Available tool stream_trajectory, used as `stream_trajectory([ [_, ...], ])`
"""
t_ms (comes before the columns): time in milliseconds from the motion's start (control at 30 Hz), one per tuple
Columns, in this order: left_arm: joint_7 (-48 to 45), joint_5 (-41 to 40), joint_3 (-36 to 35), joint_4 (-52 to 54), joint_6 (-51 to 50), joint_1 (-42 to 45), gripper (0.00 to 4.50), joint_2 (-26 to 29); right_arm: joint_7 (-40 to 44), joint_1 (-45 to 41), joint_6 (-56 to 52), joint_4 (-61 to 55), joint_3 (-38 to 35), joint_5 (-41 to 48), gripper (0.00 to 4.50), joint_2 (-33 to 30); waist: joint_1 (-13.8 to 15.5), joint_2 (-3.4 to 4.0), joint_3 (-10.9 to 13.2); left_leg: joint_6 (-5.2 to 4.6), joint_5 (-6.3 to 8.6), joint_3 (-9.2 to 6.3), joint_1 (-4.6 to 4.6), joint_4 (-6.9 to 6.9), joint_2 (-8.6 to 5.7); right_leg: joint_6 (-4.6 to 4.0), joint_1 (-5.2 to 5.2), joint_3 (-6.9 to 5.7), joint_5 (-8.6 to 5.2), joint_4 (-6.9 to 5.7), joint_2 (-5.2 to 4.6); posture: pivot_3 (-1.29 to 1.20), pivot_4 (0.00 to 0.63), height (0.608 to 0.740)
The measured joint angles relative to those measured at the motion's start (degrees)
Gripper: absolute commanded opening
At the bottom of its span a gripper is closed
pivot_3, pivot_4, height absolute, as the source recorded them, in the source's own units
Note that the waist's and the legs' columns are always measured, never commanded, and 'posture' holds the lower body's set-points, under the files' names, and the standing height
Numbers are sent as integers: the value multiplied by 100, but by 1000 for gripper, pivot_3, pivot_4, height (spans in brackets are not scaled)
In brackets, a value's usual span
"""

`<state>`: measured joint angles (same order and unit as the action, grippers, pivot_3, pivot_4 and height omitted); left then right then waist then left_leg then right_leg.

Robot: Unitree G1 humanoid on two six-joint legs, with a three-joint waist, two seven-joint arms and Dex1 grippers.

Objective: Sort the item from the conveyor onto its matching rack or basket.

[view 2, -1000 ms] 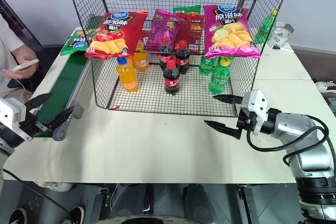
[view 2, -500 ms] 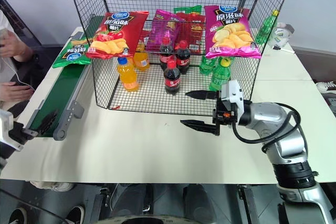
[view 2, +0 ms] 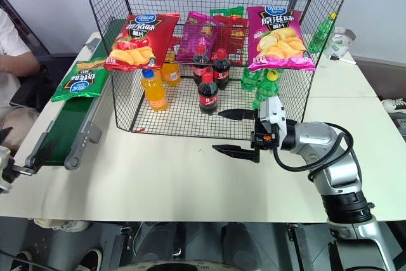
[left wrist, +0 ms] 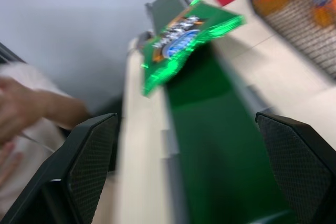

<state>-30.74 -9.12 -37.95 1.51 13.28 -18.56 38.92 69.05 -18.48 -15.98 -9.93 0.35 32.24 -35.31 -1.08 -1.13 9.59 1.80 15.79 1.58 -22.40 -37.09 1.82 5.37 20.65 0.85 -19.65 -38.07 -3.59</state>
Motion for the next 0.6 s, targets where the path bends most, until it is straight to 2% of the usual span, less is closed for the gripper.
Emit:
stream_trajectory([
  [200,458,1433,7,-953,1605,-222,4500,851,-14,-1,11,20,106,-70,4434,51,-13,1,1,1,0,3,-4,10,1,-3,10,2,-1,1,-4,0,150,739],
  [300,793,2031,132,-1304,2175,-192,4500,1080,-17,-5,14,21,121,-94,4434,57,-12,1,1,2,1,4,-7,13,0,-3,13,2,-1,3,-8,0,150,739],
  [433,1131,2494,437,-1746,2544,4,4500,1227,-18,-3,25,24,125,-160,4434,59,-10,1,1,2,1,4,-13,13,0,-3,20,2,0,2,-8,0,150,739],
  [600,1366,2612,743,-2023,2769,252,4500,1274,-10,39,106,23,124,-175,4434,58,-20,1,1,2,1,6,-18,16,1,-2,27,1,0,2,-9,0,150,739],
])
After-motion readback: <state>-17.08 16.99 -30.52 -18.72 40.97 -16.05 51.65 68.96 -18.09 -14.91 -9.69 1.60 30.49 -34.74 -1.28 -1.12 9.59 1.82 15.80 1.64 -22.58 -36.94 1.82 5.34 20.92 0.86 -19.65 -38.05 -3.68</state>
